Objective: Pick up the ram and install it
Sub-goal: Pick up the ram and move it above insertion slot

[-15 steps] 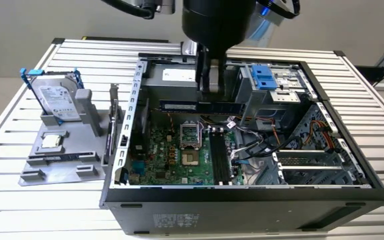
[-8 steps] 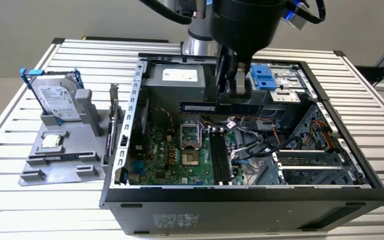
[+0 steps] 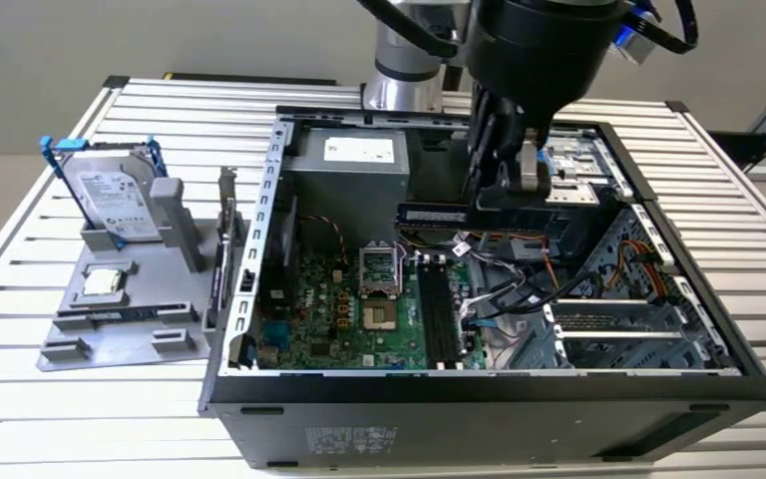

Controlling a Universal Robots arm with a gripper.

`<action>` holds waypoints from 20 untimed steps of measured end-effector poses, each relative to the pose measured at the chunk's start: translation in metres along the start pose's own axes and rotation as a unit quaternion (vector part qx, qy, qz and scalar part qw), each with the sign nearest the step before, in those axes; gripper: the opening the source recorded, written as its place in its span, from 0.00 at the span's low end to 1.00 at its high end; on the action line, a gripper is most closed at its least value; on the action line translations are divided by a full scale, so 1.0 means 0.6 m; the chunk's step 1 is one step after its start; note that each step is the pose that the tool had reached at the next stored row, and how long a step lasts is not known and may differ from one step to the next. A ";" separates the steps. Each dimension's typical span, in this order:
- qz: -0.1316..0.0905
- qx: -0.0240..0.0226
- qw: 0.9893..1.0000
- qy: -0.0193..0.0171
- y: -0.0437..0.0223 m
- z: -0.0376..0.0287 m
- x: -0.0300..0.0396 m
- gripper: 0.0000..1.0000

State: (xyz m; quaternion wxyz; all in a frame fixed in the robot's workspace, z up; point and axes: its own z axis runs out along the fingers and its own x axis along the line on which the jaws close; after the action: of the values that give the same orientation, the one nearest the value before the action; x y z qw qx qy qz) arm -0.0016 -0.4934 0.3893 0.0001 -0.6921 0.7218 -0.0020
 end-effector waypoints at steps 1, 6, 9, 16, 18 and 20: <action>0.000 0.000 1.000 0.000 -0.008 0.000 -0.001 0.00; 0.000 0.000 1.000 0.000 -0.022 0.000 -0.002 0.00; 0.000 0.000 1.000 0.000 -0.022 0.000 -0.002 0.00; 0.000 0.000 1.000 0.000 -0.022 0.000 -0.002 0.00; 0.000 0.000 1.000 0.000 -0.022 0.001 -0.002 0.00; 0.001 0.000 1.000 0.000 -0.022 0.001 -0.002 0.00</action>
State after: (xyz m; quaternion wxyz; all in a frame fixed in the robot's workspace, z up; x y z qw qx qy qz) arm 0.0117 -0.4928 0.3890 0.0000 -0.6913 0.7225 -0.0021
